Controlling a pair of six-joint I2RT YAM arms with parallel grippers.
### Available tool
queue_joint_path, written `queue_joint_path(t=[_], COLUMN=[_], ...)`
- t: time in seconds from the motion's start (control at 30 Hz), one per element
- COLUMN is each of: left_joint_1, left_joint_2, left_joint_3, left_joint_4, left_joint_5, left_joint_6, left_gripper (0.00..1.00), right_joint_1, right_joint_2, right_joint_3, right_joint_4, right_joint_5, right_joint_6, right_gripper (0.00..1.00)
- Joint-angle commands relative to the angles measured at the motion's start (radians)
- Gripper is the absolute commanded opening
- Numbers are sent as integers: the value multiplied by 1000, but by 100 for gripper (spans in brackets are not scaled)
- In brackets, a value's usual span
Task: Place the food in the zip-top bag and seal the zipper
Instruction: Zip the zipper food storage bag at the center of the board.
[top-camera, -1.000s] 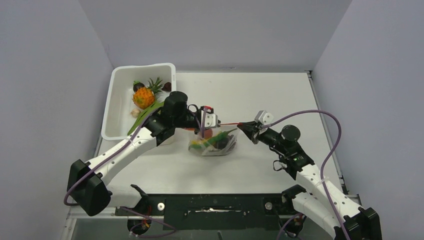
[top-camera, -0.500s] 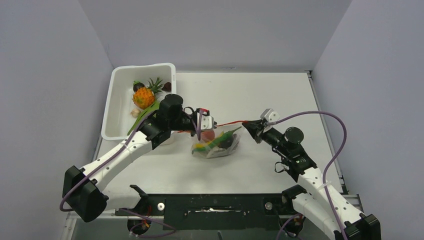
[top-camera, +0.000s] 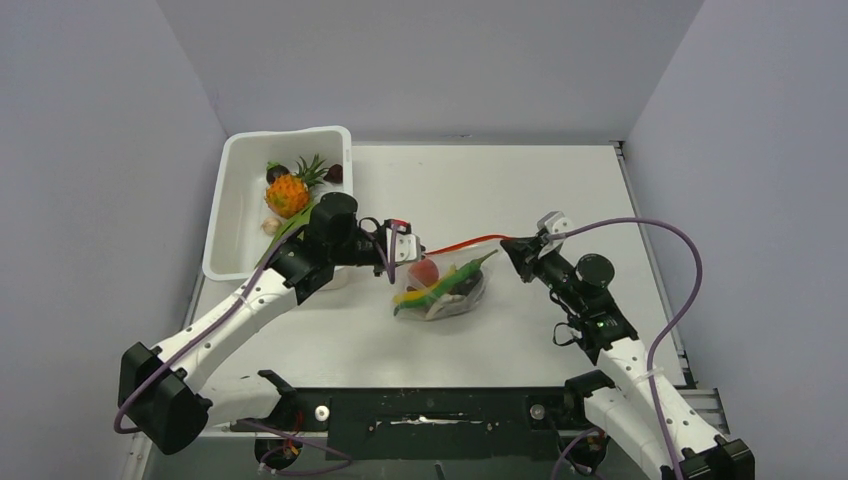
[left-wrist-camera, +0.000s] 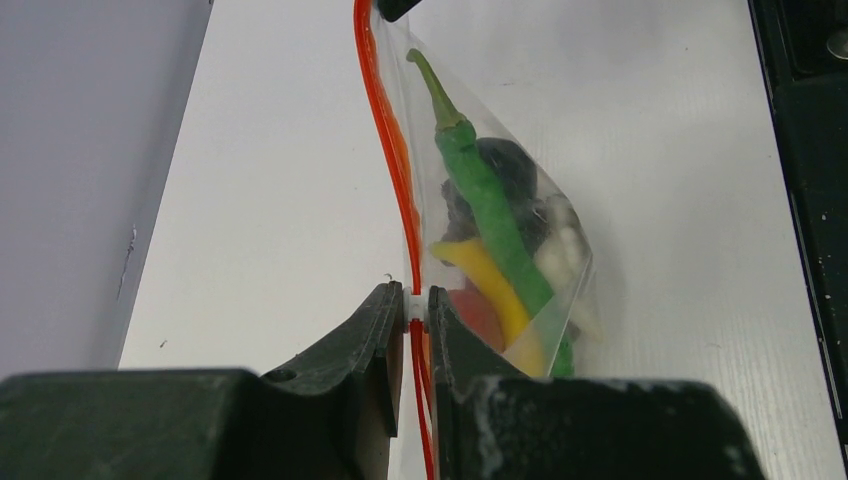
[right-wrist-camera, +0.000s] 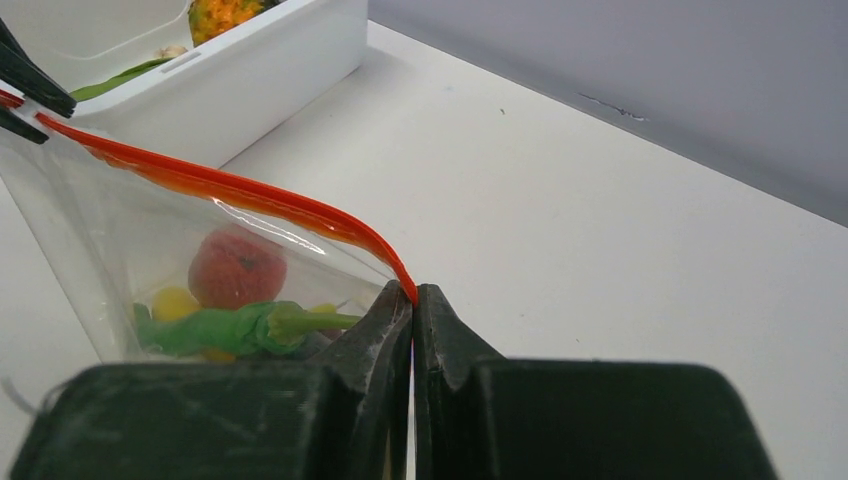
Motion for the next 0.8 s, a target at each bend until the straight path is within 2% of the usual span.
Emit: queue_joint_path(t=[0.0, 0.77], left_joint_1=[26, 76], left_joint_2=[-64, -110], left_joint_3=[6, -20], left_joint_4=[-5, -42], left_joint_5=[12, 24], left_joint_6=[-12, -5], left_gripper=[0, 0], right_joint_1=[-51, -167], right_joint_2=[-29, -45], right_joint_3=[-17, -12], right_joint_4=[27, -5], right_joint_5=[112, 134], right_joint_6=[16, 69], right_gripper=[0, 0])
